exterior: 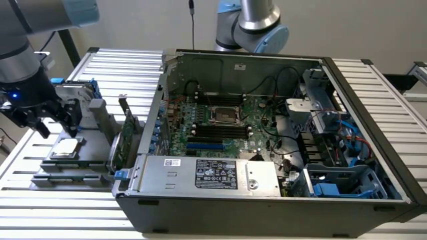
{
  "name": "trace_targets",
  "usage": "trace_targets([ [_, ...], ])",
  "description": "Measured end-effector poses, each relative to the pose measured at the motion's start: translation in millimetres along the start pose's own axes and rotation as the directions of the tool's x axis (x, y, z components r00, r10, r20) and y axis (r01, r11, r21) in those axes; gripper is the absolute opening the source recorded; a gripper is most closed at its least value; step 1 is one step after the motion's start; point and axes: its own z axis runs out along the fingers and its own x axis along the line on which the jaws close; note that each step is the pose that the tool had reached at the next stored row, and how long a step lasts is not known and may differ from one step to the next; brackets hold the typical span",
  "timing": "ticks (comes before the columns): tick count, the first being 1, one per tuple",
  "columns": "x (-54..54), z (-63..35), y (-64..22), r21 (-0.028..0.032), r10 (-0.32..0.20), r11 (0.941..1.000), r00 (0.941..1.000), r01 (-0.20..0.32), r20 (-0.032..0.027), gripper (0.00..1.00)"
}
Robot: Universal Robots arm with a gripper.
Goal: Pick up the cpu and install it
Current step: 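Pick up the cpu and move it towards the insertion slot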
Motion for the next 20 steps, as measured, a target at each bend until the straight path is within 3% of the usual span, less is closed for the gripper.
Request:
trace_targets([
  [9,2.1,10.5,-6.6,-0.0221,0.0,0.9998,1.0,0.0,0.0023,0.65],
  [16,2.4,18.8,-10.5,-0.0486,-0.001,0.9988,1.0,0.001,0.0048,0.65],
  [20,2.5,23.6,-12.3,-0.0552,-0.001,0.9985,1.0,0.001,0.0057,0.65],
])
